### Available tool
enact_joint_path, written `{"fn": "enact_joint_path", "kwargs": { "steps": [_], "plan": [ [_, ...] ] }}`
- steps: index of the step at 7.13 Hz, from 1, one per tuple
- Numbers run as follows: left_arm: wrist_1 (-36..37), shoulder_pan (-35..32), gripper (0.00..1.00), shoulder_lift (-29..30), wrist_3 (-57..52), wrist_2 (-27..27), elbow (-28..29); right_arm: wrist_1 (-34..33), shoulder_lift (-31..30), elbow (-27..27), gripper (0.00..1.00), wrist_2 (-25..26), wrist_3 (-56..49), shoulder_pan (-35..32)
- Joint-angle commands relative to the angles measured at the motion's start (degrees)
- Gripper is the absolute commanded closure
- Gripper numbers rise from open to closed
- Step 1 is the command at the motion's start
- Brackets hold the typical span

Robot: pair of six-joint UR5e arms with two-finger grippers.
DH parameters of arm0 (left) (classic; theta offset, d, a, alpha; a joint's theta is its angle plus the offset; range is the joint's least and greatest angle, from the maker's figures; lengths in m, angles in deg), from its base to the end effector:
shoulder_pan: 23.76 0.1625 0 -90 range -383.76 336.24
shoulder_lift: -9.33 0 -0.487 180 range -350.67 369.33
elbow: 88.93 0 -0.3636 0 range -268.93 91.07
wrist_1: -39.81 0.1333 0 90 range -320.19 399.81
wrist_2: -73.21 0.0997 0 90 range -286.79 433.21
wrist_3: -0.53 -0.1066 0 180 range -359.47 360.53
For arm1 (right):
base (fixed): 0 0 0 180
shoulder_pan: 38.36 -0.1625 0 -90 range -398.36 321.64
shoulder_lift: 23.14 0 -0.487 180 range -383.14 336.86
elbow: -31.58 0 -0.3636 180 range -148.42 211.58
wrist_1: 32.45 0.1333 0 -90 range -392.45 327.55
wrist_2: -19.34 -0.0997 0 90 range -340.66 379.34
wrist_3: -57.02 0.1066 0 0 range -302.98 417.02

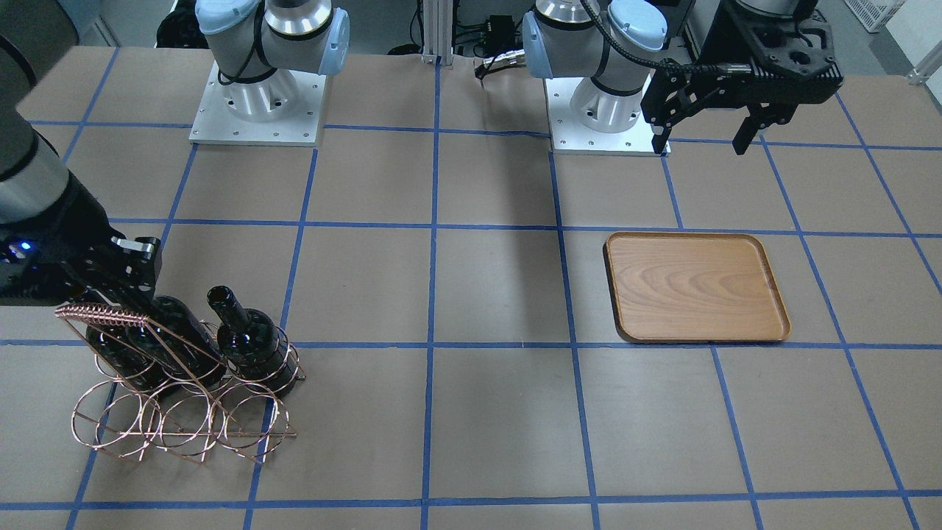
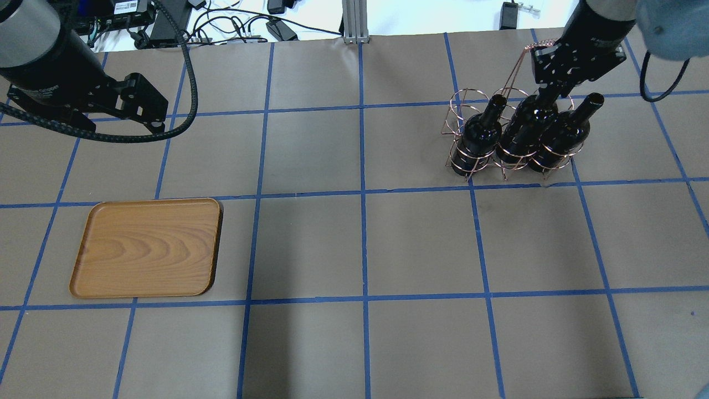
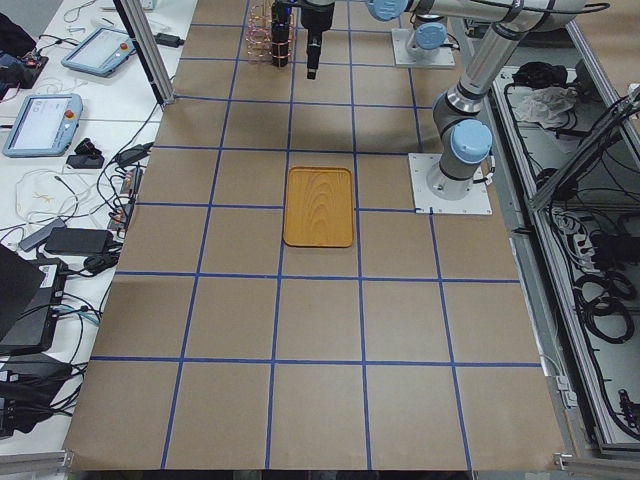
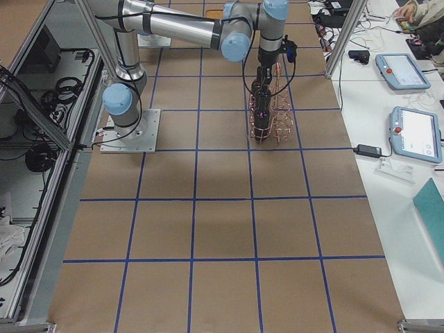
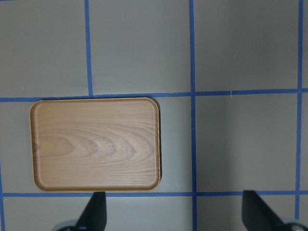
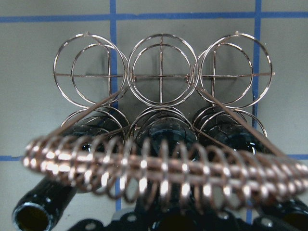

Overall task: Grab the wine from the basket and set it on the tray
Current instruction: 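Close the right gripper on the middle bottle's neck and lift it, then carry the bottle with the right gripper toward the tray and stand it upright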

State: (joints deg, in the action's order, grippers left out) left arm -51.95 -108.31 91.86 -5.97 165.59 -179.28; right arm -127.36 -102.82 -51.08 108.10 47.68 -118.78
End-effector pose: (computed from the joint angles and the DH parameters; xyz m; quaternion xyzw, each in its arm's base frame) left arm -0.0897 -0.4171 0.5937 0.0082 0.9987 -0.0443 0.0255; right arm 0.0416 -0.5684 0.5196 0.0019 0.9998 -0.0184 0.0079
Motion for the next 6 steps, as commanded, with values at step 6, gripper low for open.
{"fn": "enact_joint_path", "kwargs": {
  "steps": [6],
  "plan": [
    [0.0,0.0,0.0,0.0,0.0,0.0,0.0,7.79,-3.75,3.93,0.94,1.68,40.06,-31.07]
  ]
}}
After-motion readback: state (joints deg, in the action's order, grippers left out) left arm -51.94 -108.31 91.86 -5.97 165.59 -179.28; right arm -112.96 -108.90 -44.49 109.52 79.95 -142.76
